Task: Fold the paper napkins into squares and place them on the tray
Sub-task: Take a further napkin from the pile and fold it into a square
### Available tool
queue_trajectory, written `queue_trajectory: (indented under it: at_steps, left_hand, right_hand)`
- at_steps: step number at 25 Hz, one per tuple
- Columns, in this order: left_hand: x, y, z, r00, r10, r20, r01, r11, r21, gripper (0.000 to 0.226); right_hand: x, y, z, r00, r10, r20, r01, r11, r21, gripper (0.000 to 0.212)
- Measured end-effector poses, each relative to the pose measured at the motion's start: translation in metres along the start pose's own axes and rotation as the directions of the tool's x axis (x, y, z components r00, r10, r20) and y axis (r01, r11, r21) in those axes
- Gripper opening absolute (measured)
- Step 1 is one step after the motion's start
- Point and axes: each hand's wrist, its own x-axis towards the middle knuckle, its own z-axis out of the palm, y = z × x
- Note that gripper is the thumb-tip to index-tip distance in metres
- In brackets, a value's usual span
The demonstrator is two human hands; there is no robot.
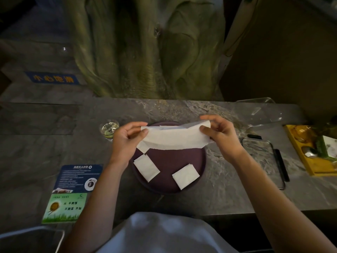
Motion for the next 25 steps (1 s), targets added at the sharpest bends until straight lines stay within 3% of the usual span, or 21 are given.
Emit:
queue_trajectory:
  at_steps: [13,25]
  left_hand:
    - [0.007,0.017,-0.007,0.992,0.126,-0.032,-0.120,0.983,0.142,0.025]
    - [0.027,0.032,-0.008,0.990,0.141,0.025,-0.143,0.965,0.222,0.030]
  right_hand:
    - [0.004,-0.005,0.001,0.990,-0.008,-0.138,-0.011,0.990,-0.138,0.019]
    - [0.023,-0.015,-0.001,0.995,-0.086,-0.045,0.059,0.901,-0.430,0.021]
